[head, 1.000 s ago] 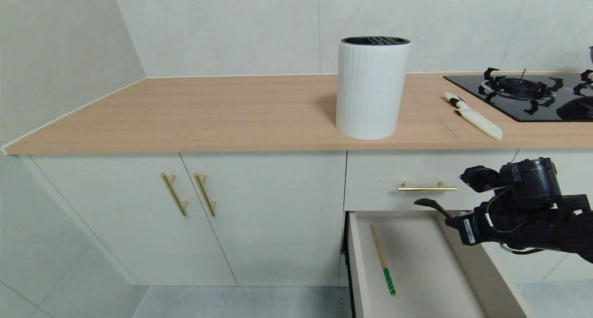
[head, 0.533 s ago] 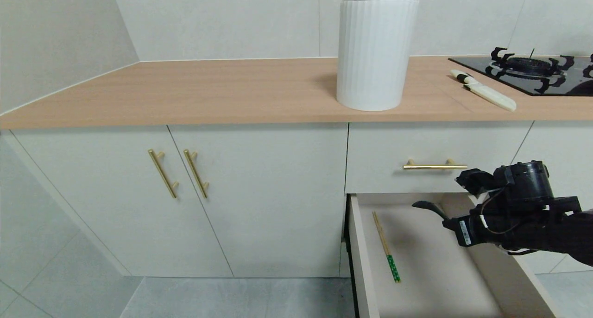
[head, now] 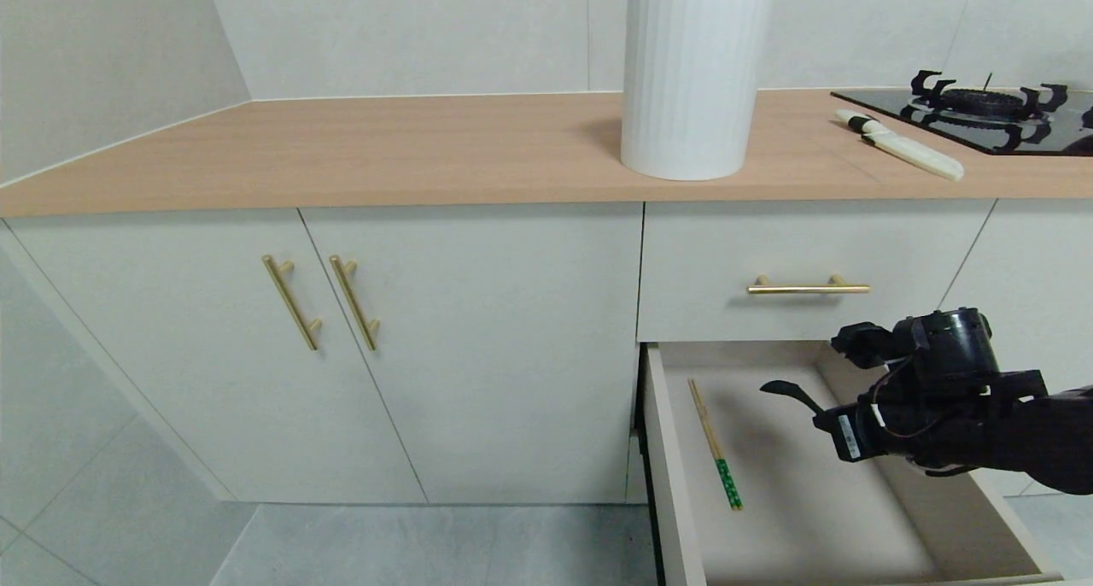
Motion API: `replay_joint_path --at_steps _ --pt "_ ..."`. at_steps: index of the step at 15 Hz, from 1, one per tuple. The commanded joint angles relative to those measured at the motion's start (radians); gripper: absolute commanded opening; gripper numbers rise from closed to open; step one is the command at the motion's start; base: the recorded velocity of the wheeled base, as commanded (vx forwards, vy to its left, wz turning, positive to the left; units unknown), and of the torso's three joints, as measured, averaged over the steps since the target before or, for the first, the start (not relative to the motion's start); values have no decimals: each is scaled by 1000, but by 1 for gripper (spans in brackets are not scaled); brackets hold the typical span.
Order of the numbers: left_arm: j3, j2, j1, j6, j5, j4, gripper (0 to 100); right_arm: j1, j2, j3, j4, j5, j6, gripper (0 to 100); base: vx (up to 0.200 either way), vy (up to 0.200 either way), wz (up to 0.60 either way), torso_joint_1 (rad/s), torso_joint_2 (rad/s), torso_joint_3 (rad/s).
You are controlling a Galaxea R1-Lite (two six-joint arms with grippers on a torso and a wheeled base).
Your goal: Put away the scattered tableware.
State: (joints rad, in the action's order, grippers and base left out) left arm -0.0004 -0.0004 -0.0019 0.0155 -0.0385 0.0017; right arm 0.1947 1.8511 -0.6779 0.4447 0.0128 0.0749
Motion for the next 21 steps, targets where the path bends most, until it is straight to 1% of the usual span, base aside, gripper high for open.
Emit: replay_joint_path --at_steps 1,3,7,8,9,11,15,16,18,21 --pt "0 0 0 0 0 0 100 0 14 -2 3 1 0 0 0 0 0 0 0 0" --pt "0 0 0 0 0 0 100 0 57 -3 46 -4 -1 0 0 0 0 0 0 0" --pt "0 0 0 0 0 0 100 2 214 -6 197 -85 -4 0 0 0 0 0 0 0" --pt "0 0 0 0 0 0 100 2 229 -9 207 -94 -4 0 0 0 0 0 0 0" --pt "0 0 0 0 0 0 100 19 306 -35 233 -158 -9 0 0 0 0 0 0 0" --pt "0 0 0 0 0 0 100 26 389 -62 238 -224 -24 0 0 0 0 0 0 0" --pt "0 0 0 0 0 0 100 37 482 -86 239 -234 -33 0 0 0 0 0 0 0" --pt "0 0 0 0 0 0 100 37 494 -86 258 -234 -32 0 0 0 0 0 0 0" --pt "0 0 0 0 0 0 100 35 505 -86 290 -240 -30 0 0 0 0 0 0 0" --pt "0 0 0 0 0 0 100 35 502 -86 290 -244 -32 0 0 0 0 0 0 0"
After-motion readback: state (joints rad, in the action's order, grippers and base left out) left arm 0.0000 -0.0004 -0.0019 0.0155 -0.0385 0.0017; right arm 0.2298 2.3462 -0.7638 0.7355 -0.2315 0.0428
